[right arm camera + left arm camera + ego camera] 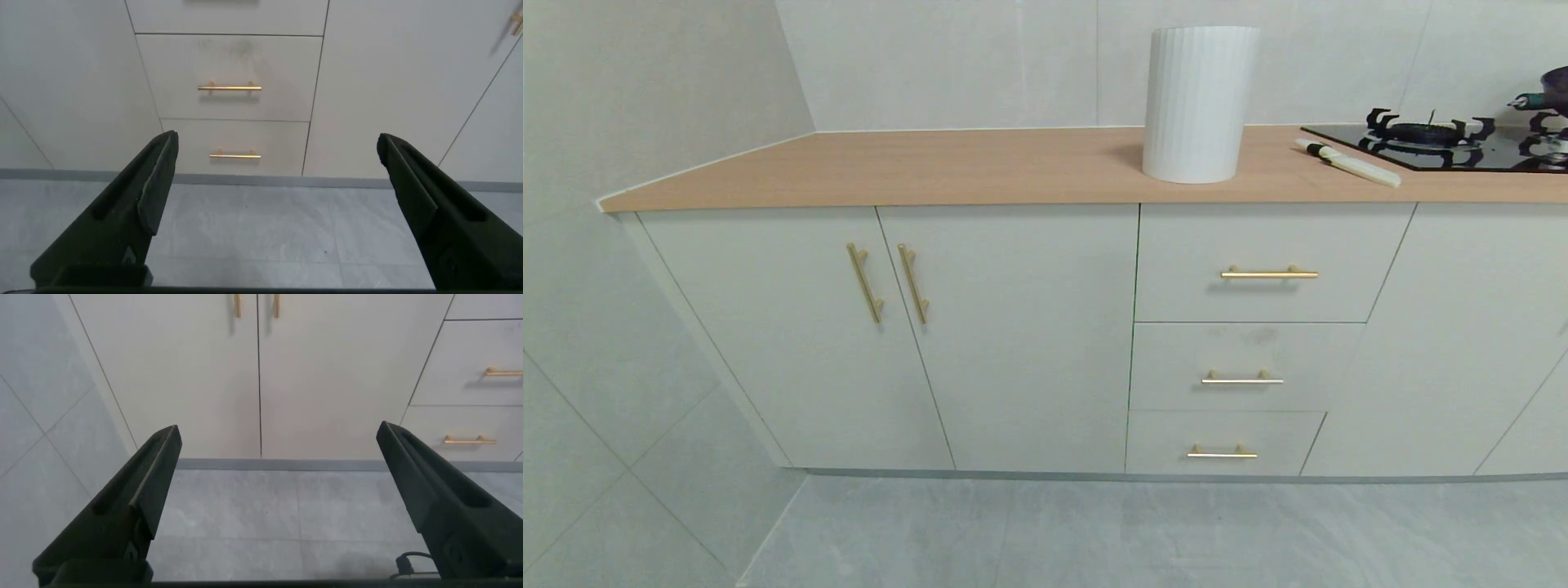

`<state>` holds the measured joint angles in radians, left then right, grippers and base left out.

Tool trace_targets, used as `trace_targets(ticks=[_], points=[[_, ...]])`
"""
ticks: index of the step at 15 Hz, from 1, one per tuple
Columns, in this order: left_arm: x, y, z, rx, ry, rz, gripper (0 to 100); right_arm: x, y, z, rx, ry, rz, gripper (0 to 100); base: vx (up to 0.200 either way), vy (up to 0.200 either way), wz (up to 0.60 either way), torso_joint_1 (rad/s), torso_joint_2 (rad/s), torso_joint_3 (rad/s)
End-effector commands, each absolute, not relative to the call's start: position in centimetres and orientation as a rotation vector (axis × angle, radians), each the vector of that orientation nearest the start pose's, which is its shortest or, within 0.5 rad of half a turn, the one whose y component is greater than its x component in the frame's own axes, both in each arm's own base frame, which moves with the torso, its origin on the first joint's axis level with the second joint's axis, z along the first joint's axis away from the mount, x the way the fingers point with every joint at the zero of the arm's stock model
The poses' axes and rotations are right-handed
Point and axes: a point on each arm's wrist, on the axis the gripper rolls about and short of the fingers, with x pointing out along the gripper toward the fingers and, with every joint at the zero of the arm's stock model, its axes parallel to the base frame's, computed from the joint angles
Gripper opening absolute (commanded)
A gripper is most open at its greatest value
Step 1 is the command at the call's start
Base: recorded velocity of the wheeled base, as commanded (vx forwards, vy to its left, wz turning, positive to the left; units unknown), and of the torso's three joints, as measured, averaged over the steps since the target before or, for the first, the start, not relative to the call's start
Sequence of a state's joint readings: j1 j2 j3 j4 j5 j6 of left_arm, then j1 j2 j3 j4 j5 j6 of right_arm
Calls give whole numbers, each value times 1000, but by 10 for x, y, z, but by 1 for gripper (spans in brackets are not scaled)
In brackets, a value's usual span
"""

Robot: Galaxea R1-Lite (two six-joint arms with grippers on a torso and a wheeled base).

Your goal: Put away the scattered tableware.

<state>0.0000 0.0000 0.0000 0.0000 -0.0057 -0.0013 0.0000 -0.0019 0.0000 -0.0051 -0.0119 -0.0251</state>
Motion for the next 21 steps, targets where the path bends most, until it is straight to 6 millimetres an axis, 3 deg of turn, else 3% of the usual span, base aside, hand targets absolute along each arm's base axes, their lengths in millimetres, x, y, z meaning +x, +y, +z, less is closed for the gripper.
trace_targets(ticks=[1, 21], points=[[-23, 0, 76, -3, 2, -6, 100, -23, 0, 76, -28, -3, -12, 100, 200, 0, 0, 2, 2, -2], [-23, 0, 76, -2, 2, -6, 100, -23, 0, 76, -18, -3, -12, 100, 200, 0, 0, 3, 2, 4]])
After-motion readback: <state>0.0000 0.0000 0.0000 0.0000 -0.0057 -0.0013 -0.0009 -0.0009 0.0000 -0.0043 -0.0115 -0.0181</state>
